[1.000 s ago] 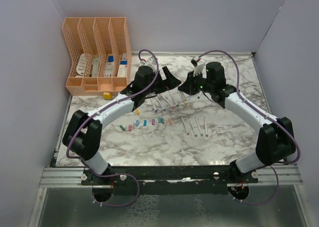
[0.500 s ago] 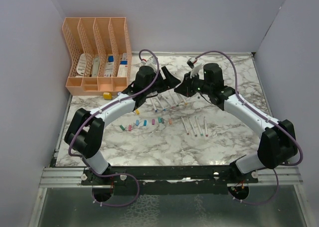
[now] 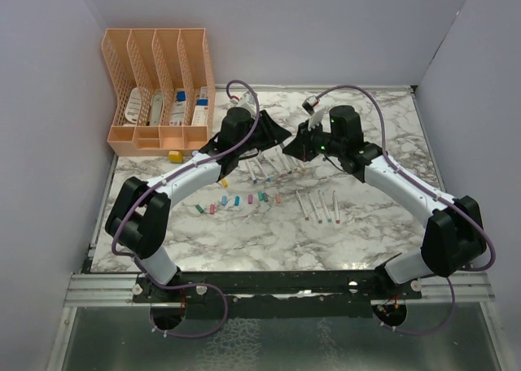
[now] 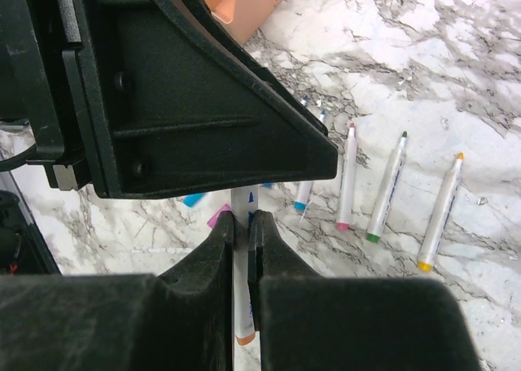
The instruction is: Open the pen caps
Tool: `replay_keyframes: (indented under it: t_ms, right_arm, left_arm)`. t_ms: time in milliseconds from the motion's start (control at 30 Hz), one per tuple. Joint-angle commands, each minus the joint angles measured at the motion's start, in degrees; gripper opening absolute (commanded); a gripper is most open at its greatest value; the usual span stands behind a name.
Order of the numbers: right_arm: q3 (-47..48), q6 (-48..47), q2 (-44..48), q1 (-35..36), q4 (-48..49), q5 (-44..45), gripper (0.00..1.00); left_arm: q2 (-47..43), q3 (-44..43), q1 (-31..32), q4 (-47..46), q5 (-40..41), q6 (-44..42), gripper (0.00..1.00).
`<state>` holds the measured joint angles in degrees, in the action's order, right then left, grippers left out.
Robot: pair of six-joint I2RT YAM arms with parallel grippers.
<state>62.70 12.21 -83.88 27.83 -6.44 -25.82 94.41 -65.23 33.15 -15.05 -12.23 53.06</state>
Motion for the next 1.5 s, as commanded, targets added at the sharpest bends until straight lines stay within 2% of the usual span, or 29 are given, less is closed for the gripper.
replay_keyframes:
  t_ms: [0,100,167,200,267,400,467,533,667,800,900,1000,1100,1133,1300,1467]
  right_arm:
    - [-0.6,-0.34,1.26,0.64,0.91,0.02,0.01]
    - [-0.69,-0.47,1.27,0.63,0.99,0.14,0.01]
    - [-0.69,-0.46,1.26,0.63,0.99,0.36,0.01]
    - [-0.66,-0.46,1.26,0.64,0.99,0.5,0.01]
    - [-0.36,-0.53,1.15,0.64,0.7,0.75,0.04]
    - [0.51,-0.69,0.61,0.62,-0.2,0.98,0.44]
    - [0.79,-0.78,0.32,0.64,-0.48,0.88,0.53]
    - [1.04,-0.78,-0.06,0.64,-0.64,0.68,0.57]
    - [1.55,-0.83,-1.23,0.72,-0.59,0.51,0.57]
    - [2.52,-0.88,-2.32,0.94,-0.59,0.25,0.54]
    - [2.78,-0.91,-2.9,1.08,-0.51,0.27,0.44]
    - [3.03,-0.91,-3.26,1.06,-0.24,0.49,0.28]
    - [3.19,-0.88,-3.26,1.08,-0.31,0.68,0.04]
    - [3.22,-0.88,-3.17,1.08,-0.5,0.75,0.02]
    - [1.75,-1.39,-1.25,1.13,-2.17,0.93,0.01]
    - [-3.18,-1.74,3.4,1.13,-4.24,1.47,0.01]
  left_arm:
    - [-1.39,-0.11,0.34,-2.28,-0.16,-0.06,0.3]
    - [-1.42,-0.13,0.34,-2.27,-0.32,-0.06,0.19]
    - [-1.34,-0.05,0.35,-2.27,-0.49,-0.07,0.03]
    - [-1.27,-0.05,0.36,-2.27,-0.59,0.02,0.0]
    - [-1.2,0.0,0.34,-2.27,-0.79,0.11,0.0]
    - [-1.25,-0.12,0.34,-2.27,-1.41,0.11,0.0]
    - [-1.35,-0.25,0.39,-2.27,-1.57,0.07,0.0]
    - [-1.34,-0.49,0.39,-2.27,-1.78,0.25,0.0]
    - [-1.12,-1.22,0.81,-2.4,-2.0,0.16,0.0]
    - [-0.68,-1.89,1.54,-2.38,-2.03,0.21,0.0]
    - [-0.5,-2.15,1.95,-2.36,-1.92,0.29,0.0]
    - [-0.36,-2.33,2.17,-2.38,-1.79,0.29,0.0]
    - [-0.32,-2.27,2.27,-2.37,-1.39,0.33,0.0]
    - [-0.33,-2.17,2.27,-2.23,-0.88,0.37,0.0]
    - [-1.02,-3.12,1.66,-0.08,3.77,-0.78,0.0]
    - [-0.25,-6.34,-1.94,1.62,4.64,-1.8,0.0]
